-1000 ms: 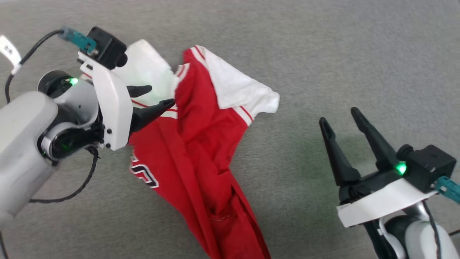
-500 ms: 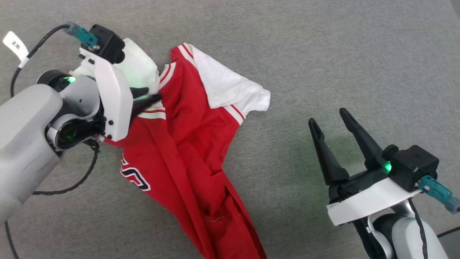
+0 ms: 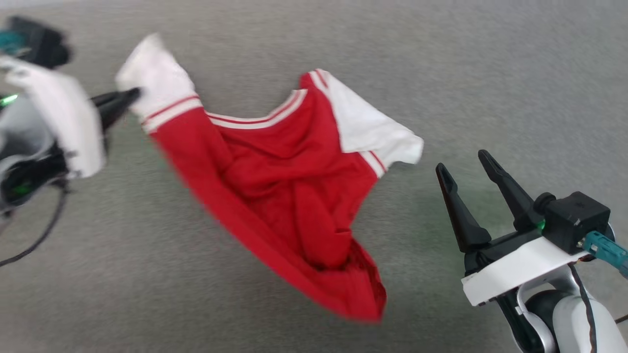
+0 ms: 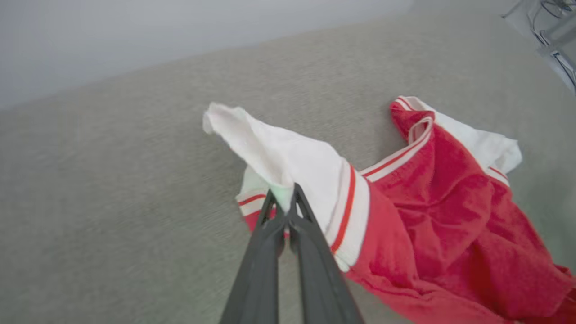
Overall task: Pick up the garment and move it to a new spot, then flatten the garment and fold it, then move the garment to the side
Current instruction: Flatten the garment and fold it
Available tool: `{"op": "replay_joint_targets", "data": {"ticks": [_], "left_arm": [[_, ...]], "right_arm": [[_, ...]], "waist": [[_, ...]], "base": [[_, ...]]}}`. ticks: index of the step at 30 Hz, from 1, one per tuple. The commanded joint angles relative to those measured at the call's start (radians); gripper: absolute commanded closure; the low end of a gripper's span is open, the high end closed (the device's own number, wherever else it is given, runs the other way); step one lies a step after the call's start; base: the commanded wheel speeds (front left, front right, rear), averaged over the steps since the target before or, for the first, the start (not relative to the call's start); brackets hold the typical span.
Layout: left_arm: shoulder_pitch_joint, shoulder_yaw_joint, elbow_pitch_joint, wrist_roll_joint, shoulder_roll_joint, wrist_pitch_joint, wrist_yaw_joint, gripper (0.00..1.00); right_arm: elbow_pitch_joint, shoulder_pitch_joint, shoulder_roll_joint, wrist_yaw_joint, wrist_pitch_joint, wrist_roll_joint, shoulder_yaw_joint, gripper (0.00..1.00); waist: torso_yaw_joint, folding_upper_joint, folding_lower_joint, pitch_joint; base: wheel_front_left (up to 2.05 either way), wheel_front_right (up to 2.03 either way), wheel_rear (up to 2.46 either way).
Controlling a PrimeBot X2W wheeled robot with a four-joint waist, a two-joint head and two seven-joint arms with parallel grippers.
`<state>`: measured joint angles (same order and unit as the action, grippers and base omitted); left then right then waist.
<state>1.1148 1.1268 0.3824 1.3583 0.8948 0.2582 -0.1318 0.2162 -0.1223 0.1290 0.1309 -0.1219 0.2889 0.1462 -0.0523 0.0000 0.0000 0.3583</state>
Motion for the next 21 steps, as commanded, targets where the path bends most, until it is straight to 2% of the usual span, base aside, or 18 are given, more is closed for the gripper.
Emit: {"op": "replay_joint_targets", "data": {"ticks": [1, 4, 8, 18, 20, 21], "left_arm": [[-0.032, -0.005, 0.02, 0.02, 0.018, -0.027, 0.002, 1.0], [-0.067, 0.013, 0.075, 0.009, 0.054, -0.07, 0.002, 1.0], [-0.12, 0.048, 0.171, 0.0, 0.052, -0.123, 0.002, 1.0], [-0.197, 0.075, 0.379, 0.045, -0.02, -0.202, 0.002, 1.0], [-0.203, 0.082, 0.395, 0.042, -0.038, -0.217, 0.002, 0.85], [-0.202, 0.082, 0.398, 0.047, -0.045, -0.227, 0.002, 0.85]], "right_arm": [[0.003, -0.009, 0.008, 0.0, -0.012, 0.005, 0.002, 0.0], [0.009, -0.016, 0.018, 0.0, -0.034, 0.008, 0.004, 0.0], [0.019, -0.028, 0.024, 0.0, -0.062, 0.008, 0.007, 0.0], [0.031, -0.024, 0.045, 0.0, -0.118, 0.011, 0.008, 0.0], [0.027, -0.026, 0.056, 0.0, -0.132, -0.004, 0.013, 0.0], [0.024, -0.028, 0.06, 0.0, -0.14, -0.011, 0.016, 0.0]], "waist": [[0.045, 0.0, 0.0, -0.028], [0.074, 0.0, 0.0, -0.036], [0.098, 0.0, 0.0, -0.044], [0.104, 0.0, 0.0, -0.059], [0.103, 0.0, 0.0, -0.063], [0.104, 0.0, 0.0, -0.065]], "base": [[0.0, 0.0, 0.0], [0.0, 0.0, 0.0], [0.0, 0.0, 0.0], [0.0, 0.0, 0.0], [0.0, 0.0, 0.0], [0.0, 0.0, 0.0]]}}
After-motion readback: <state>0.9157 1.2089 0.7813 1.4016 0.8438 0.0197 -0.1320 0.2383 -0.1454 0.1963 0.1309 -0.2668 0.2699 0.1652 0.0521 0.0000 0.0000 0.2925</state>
